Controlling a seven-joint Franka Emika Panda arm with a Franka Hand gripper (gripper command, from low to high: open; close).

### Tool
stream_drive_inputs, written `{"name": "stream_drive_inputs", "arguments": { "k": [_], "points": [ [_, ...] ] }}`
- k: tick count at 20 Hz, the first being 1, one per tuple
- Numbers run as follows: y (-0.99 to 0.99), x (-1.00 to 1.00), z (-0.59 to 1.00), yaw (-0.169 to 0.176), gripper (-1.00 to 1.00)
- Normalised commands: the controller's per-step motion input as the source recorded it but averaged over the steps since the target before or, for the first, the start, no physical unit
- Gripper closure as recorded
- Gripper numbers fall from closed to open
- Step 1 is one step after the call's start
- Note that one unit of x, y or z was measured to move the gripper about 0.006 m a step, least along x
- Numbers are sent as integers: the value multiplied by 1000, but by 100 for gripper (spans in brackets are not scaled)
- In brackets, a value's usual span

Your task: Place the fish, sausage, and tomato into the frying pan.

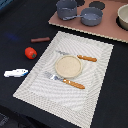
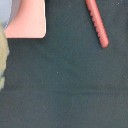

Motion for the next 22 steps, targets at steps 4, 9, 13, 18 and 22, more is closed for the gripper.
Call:
{"name": "stream_drive_inputs", "arguments": {
  "k": [4, 9, 13, 18, 22],
  "points": [
    [-1000, 0, -404, 0, -100],
    [-1000, 7, -370, 0, -100],
    [-1000, 0, -388, 0, -100],
    [-1000, 0, -396, 0, -100],
    [-1000, 0, -406, 0, -100]
  ]
}}
